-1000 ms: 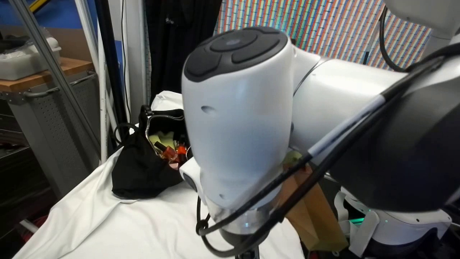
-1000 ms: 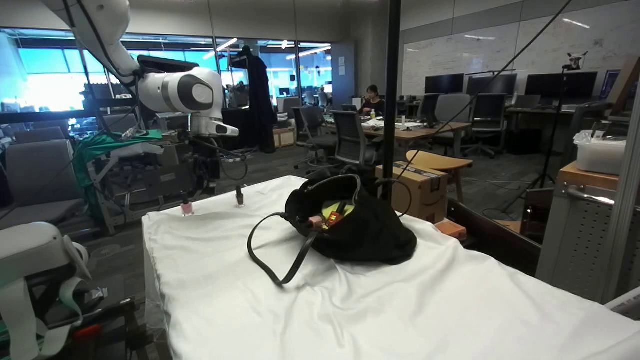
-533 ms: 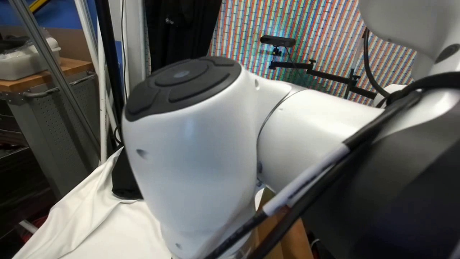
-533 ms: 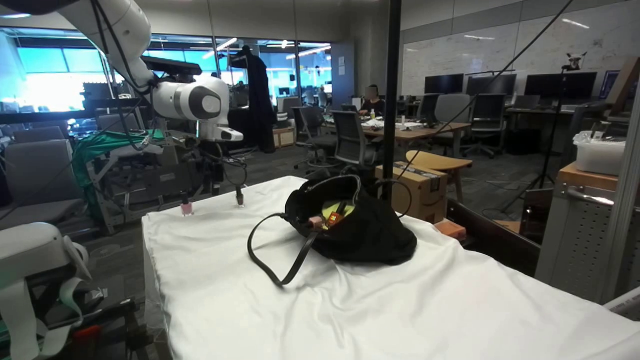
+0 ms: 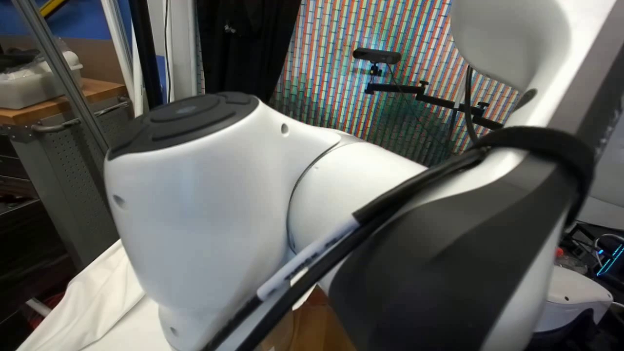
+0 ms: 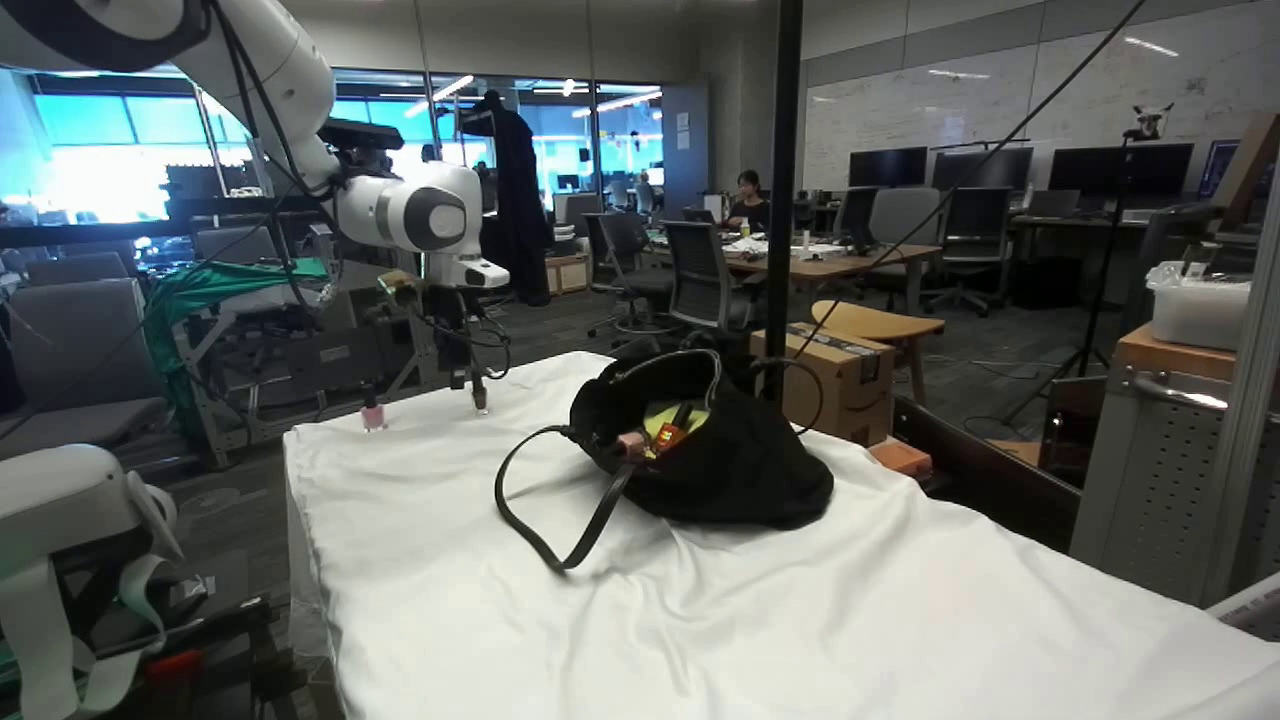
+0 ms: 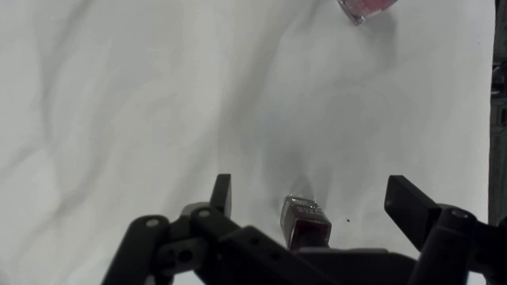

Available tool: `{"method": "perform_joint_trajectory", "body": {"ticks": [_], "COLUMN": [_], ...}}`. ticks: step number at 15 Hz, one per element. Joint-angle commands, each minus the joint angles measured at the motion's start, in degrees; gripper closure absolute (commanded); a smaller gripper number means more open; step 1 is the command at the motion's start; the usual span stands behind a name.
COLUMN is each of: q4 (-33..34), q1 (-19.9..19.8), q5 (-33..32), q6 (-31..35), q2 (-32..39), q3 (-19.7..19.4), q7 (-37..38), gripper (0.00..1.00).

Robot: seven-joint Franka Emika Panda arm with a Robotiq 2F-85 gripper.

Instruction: Pick up the nail polish and put them in the bag

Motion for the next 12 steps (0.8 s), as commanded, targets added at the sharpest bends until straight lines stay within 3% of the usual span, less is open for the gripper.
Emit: {"method": "perform_joint_trajectory", "body": {"ticks": [1,12], "q4": [4.26,11.59], "q1": [1.58,2.89], "q5": [0.66,-0.05], "q6": [1.25,2.49], "q2": [3.09,10.55], "q3": [-1.74,-5.2], "q7": [1.57,3.93], "gripper": [0.0,0.0]}}
